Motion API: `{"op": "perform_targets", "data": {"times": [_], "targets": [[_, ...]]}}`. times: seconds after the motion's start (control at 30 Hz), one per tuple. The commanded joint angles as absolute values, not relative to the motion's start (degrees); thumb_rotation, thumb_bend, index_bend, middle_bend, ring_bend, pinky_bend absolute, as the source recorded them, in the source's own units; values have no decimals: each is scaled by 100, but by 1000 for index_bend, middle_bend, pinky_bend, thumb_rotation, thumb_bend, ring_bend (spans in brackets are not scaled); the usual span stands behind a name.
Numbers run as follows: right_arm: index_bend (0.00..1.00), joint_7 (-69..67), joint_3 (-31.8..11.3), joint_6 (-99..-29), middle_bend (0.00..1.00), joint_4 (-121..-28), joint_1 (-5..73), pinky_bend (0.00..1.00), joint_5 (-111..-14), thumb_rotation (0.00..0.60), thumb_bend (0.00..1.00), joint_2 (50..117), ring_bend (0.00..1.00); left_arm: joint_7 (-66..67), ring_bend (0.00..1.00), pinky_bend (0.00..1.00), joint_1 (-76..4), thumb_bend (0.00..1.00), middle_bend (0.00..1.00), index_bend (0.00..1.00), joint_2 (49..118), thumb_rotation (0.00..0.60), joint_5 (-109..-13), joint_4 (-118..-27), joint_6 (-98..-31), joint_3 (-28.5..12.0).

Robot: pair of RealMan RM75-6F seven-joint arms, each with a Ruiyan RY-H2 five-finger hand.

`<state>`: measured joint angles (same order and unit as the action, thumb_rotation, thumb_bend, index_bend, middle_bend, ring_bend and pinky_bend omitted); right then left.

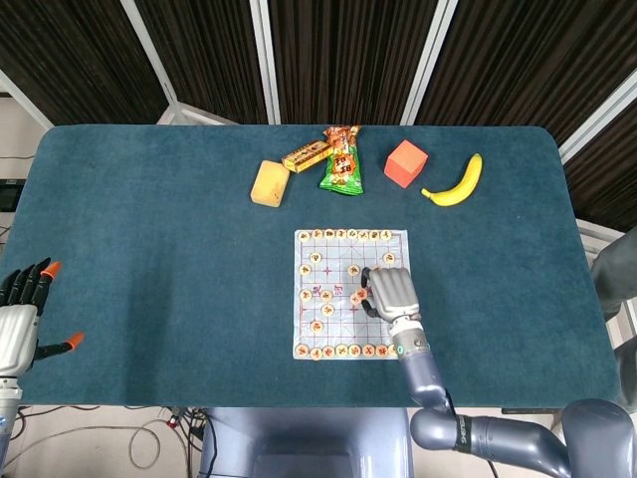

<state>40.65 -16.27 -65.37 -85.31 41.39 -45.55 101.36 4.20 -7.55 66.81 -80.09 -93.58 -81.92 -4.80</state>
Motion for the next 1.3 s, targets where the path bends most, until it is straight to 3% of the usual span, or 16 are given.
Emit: {"op": "perform_targets", "data": {"times": [0.03,0.47,1.3], "targets": [[567,4172,-1811,-6352,1000,-8159,4394,813,-4383,600,463,10284,1000,378,0,0,-760,0,0,0,6687,600,-8002,-9360,-8176,-481],[567,4099,-2053,-5929,1000,-6947,4896,813,-4064,600,463,10769,1000,256,0,0,-792,0,0,0,6669,600,-7904,-9361,-8071,-507],[567,3900,-2069,-5884,1000,-6512,5022,813,-4020,600,464,10960,1000,265,0,0,-804,0,0,0,6641,600,-7838,-9408,-8029,-510]]}}
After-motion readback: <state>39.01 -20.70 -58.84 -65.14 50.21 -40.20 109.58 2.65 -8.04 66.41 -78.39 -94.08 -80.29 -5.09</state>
